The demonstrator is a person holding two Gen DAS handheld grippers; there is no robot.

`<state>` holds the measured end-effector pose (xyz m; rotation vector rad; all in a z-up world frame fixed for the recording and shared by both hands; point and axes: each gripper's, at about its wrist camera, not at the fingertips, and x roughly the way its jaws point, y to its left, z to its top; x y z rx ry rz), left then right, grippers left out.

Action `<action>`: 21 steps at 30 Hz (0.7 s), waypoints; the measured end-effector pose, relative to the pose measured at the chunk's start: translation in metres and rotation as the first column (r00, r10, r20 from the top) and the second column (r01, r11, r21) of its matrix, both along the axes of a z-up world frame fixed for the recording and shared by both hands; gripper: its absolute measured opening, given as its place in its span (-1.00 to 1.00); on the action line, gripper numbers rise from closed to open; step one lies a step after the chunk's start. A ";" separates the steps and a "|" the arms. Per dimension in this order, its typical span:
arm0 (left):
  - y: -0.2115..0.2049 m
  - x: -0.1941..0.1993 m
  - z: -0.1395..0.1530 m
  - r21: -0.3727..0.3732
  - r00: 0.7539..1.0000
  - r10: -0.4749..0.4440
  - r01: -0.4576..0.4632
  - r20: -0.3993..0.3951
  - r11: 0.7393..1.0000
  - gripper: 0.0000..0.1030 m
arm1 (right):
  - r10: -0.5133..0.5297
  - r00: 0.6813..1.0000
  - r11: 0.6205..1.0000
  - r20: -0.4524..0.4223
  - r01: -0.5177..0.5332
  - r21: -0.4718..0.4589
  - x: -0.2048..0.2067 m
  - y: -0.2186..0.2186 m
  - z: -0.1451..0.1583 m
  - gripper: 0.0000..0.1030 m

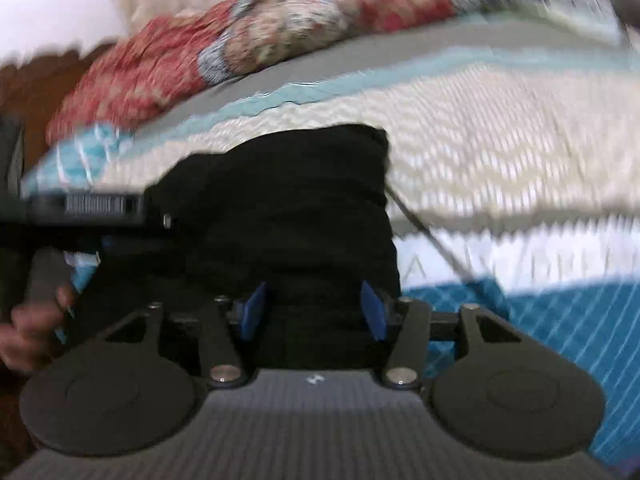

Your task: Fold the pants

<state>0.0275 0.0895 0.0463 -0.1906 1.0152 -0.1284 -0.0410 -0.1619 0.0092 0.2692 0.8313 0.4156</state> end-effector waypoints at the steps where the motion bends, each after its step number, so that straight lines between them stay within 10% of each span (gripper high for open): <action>1: -0.002 -0.001 0.001 0.012 1.000 -0.001 0.001 0.004 1.000 0.83 | 0.001 1.000 1.000 0.002 -0.001 -0.004 -0.003 0.001 0.002 0.06; 21: -0.002 -0.010 0.000 0.069 1.000 0.022 -0.021 -0.005 0.997 0.98 | -0.085 0.995 0.996 -0.059 0.085 0.005 -0.014 -0.010 0.008 0.60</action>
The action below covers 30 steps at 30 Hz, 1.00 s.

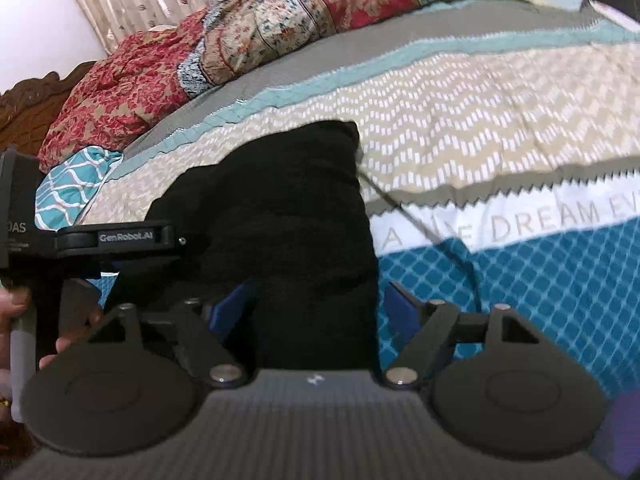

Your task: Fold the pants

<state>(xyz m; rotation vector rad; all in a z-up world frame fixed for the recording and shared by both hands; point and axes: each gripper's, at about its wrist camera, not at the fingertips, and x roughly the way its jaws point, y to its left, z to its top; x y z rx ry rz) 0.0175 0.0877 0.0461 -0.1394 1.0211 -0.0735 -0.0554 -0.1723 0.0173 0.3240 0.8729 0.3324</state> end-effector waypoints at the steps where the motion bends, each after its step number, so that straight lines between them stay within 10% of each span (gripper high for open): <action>1: 0.000 0.000 -0.001 -0.001 1.000 0.003 -0.003 -0.003 1.000 0.99 | -0.004 1.000 1.000 -0.022 0.004 0.013 0.002 -0.001 -0.004 0.63; 18: 0.001 0.004 -0.008 -0.014 1.000 0.009 -0.009 -0.020 1.000 1.00 | 0.107 0.994 0.993 0.017 -0.106 -0.054 -0.004 0.023 -0.006 0.72; 23: -0.004 0.009 -0.010 -0.002 1.000 0.001 -0.001 -0.021 1.000 1.00 | 0.079 0.993 0.993 0.089 -0.070 -0.098 -0.012 0.028 0.001 -0.23; 30: -0.023 0.021 -0.015 0.043 0.999 -0.038 0.038 0.008 0.998 1.00 | 0.005 0.998 0.997 0.067 -0.001 -0.071 -0.007 0.018 -0.006 -0.32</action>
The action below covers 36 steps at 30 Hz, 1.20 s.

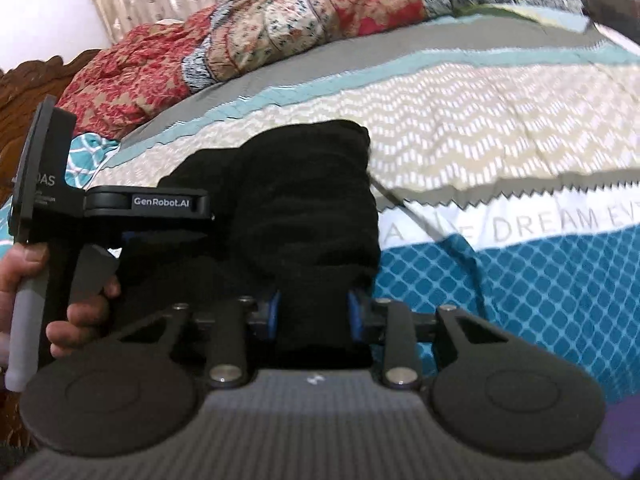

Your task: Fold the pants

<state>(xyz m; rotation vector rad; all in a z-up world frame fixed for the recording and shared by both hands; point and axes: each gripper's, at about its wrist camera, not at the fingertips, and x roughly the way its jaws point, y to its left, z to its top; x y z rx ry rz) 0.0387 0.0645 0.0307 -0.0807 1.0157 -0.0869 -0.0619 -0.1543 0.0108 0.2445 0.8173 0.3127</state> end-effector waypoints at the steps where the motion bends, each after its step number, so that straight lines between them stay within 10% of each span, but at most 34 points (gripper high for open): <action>1: -0.001 0.002 -0.002 0.003 1.000 -0.003 0.003 0.004 1.000 1.00 | -0.003 1.000 1.000 -0.005 0.003 0.002 0.002 0.000 -0.002 -0.31; 12: 0.002 0.004 -0.007 -0.006 1.000 -0.007 0.007 0.025 1.000 1.00 | -0.039 0.999 0.999 -0.010 0.039 0.021 -0.002 0.004 -0.008 -0.09; 19: 0.003 0.001 -0.007 -0.008 0.999 -0.006 0.006 0.035 1.000 1.00 | -0.090 0.996 0.996 -0.018 0.090 0.021 -0.007 -0.004 -0.010 0.52; 36: 0.007 -0.004 -0.010 -0.039 0.999 0.004 -0.002 0.051 0.999 1.00 | -0.148 0.981 0.989 0.124 0.144 0.041 0.041 -0.021 0.036 0.58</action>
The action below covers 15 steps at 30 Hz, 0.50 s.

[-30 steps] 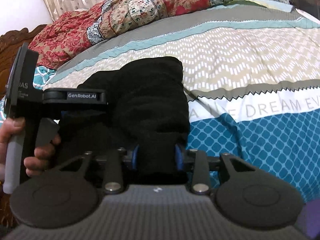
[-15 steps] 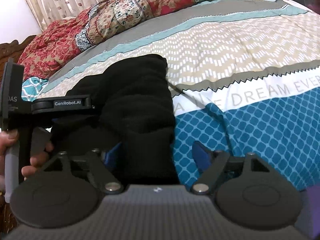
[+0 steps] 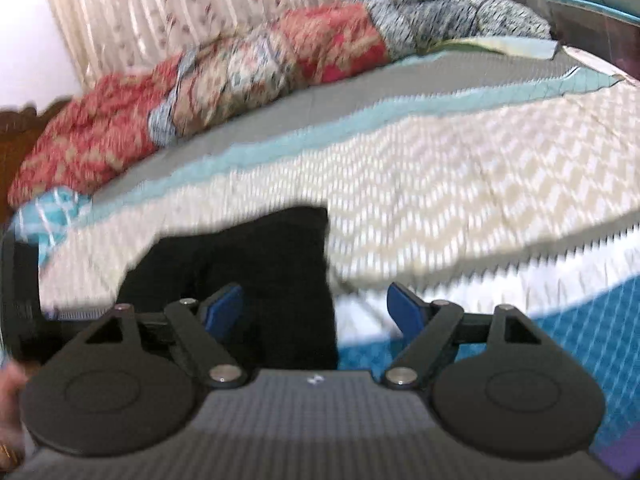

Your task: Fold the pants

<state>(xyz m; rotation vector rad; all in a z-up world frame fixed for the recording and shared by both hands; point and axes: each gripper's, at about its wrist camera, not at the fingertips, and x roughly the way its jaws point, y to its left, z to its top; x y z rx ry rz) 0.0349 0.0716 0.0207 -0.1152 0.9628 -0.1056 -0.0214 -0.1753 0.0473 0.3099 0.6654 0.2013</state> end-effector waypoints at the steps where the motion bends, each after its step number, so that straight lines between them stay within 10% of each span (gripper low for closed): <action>1: 0.000 0.000 0.000 -0.002 1.000 0.000 0.000 0.001 1.000 1.00 | -0.001 1.000 1.000 0.006 0.001 0.013 0.006 -0.001 0.004 0.58; 15: 0.040 0.000 0.041 -0.207 0.997 0.055 -0.043 0.053 0.977 0.99 | 0.112 0.972 0.985 -0.208 -0.081 0.153 0.094 0.027 -0.040 0.58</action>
